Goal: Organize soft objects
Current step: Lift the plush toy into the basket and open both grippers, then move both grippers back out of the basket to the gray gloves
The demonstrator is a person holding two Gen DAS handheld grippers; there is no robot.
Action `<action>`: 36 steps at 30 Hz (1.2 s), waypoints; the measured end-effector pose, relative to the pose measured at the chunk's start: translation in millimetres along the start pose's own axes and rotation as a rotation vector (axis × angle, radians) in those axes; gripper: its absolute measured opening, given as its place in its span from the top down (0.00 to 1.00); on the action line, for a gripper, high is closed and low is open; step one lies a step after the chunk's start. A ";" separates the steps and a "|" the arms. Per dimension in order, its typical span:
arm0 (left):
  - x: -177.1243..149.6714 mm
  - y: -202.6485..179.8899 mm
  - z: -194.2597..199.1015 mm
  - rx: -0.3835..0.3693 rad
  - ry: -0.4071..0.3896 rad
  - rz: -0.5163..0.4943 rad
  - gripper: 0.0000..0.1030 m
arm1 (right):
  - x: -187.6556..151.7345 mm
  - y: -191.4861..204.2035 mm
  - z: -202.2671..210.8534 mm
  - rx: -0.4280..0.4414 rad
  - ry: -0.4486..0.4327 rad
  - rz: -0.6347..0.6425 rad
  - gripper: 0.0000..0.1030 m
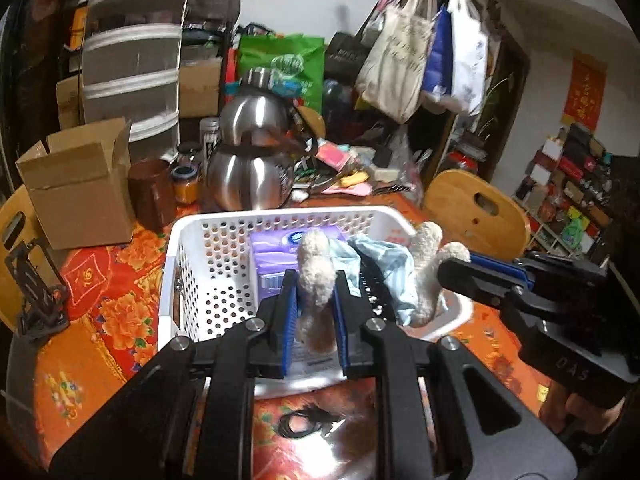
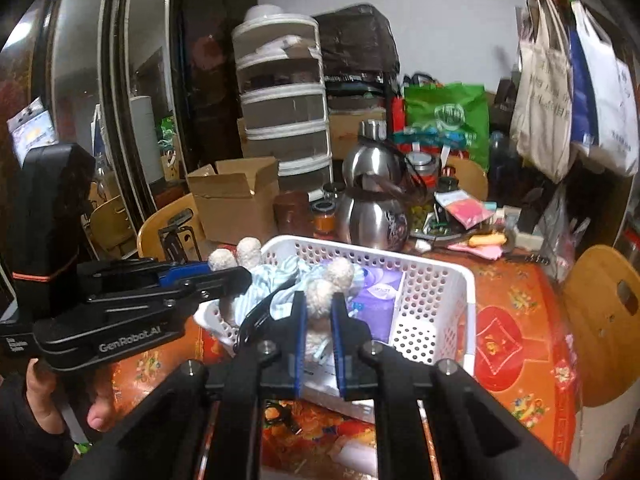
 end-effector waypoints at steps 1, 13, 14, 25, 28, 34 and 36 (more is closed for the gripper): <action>1.5 2.8 -10.7 0.001 0.019 0.015 0.85 | 1.1 -2.8 -7.2 -0.007 0.011 -0.001 0.91; -14.7 9.4 -64.4 0.060 0.063 0.014 0.85 | -13.7 -20.3 -63.5 -0.029 0.090 0.000 0.91; -17.1 10.5 -67.0 0.064 0.068 0.017 0.85 | -15.0 -19.8 -64.5 -0.027 0.091 0.002 0.91; -35.2 23.3 -57.5 0.110 0.028 0.029 0.26 | -31.1 -12.4 -57.5 -0.101 0.078 0.020 0.24; -41.2 22.7 -46.7 0.121 0.009 0.016 0.25 | -33.2 -22.0 -55.8 -0.062 0.099 -0.029 0.24; -50.1 35.3 -27.5 0.103 -0.001 0.047 0.23 | -42.2 -35.0 -46.0 -0.080 0.096 -0.069 0.23; -54.7 38.1 -21.9 0.115 -0.002 0.049 0.23 | -47.0 -35.7 -42.8 -0.075 0.095 -0.070 0.23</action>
Point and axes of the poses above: each gripper's, at about its wrist camera, not at the fingertips, and z roughly against the way its jaws point, y to its left, x to its top, the point moved 5 cm from there along -z, roughly the way its jaws point, and after that the axes turned 12 degrees about y, right-handed, at the moved point
